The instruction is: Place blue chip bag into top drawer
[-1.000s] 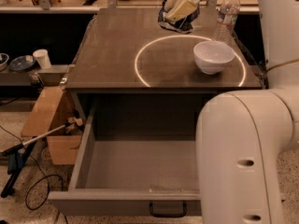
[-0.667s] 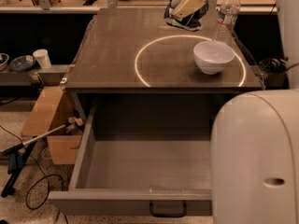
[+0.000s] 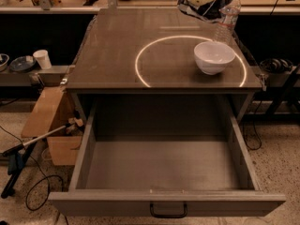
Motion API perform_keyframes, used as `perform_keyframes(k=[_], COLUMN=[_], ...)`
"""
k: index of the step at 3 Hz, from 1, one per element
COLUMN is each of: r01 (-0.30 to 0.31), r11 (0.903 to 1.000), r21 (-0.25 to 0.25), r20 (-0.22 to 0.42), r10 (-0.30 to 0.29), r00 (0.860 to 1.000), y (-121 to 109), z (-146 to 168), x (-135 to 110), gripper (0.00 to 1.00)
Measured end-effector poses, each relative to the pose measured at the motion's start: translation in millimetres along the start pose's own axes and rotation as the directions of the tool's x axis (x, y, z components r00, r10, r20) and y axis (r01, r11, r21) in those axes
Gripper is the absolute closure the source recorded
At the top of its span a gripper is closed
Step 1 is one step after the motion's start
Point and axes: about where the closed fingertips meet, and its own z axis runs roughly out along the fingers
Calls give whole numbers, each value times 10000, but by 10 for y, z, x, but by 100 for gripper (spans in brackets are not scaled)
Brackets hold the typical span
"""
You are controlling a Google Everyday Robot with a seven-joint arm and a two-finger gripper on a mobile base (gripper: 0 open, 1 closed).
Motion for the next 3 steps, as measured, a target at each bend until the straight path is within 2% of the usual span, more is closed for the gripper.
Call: perform_keyframes(k=[1,2,3], r01=[-208,-345,-346], r11=[9984,9994,9994], r21=[532,0,0], r20=[-183,-444,-443], r10=[218,345,345], r00=[9996,9984,9984], y=[249,510,511], z=[-148,82,82], x=[-35,87,87], gripper=[100,100,100])
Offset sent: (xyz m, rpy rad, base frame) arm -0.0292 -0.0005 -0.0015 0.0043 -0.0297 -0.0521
